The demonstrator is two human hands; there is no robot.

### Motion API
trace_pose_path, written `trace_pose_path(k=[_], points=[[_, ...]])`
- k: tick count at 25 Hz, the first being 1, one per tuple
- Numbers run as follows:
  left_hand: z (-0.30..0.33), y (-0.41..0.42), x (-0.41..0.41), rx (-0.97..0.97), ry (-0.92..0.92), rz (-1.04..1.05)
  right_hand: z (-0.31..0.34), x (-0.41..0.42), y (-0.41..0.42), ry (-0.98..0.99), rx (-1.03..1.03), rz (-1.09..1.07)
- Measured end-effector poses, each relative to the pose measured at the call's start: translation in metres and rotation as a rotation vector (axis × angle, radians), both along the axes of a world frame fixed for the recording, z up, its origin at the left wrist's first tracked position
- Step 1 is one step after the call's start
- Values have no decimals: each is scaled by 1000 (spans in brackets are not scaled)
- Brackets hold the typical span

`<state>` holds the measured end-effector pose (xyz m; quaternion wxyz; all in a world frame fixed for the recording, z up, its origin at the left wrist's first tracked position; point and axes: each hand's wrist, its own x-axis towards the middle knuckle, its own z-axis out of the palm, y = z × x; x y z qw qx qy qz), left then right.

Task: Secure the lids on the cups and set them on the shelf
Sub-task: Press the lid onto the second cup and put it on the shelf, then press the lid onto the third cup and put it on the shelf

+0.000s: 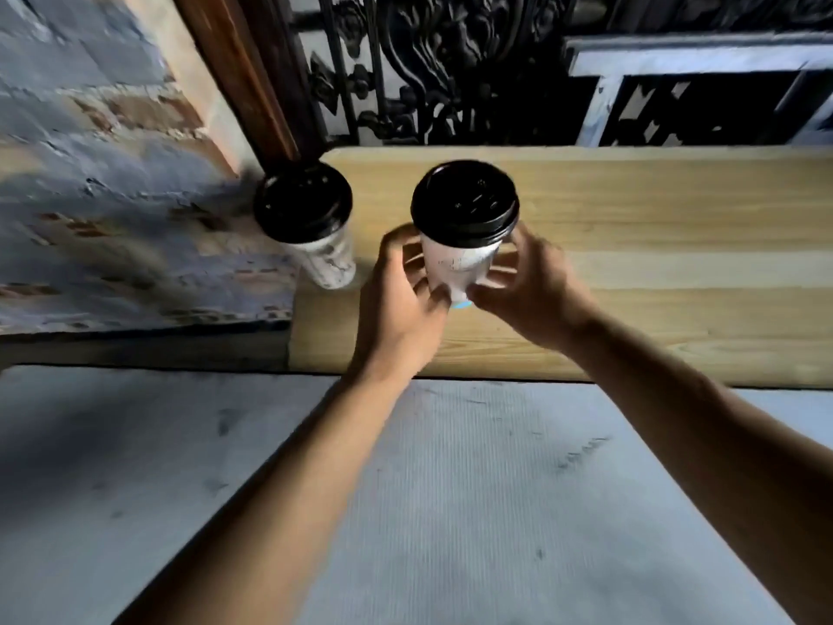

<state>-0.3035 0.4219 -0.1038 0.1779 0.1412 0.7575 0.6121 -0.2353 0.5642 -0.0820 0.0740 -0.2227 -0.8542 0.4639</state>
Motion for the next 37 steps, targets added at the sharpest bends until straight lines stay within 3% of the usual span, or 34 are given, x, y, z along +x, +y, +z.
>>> trace_pose_path(k=[4, 13, 21, 26, 34, 37], points=[[-32, 19, -7, 23, 4, -37, -23, 1, 13, 11, 48, -24], [-42, 30, -10, -20, 50, -12, -31, -4, 15, 7, 96, -66], [-28, -3, 29, -231, 121, -81, -5, 34, 10, -301, 163, -74], [22, -47, 114, -289, 143, -70, 61, 117, 13, -426, 184, 51], [108, -57, 325, -382, 320, -275, 161, 357, 44, -313, 257, 81], [107, -54, 419, -440, 229, -283, 163, 446, 45, -260, 153, 96]])
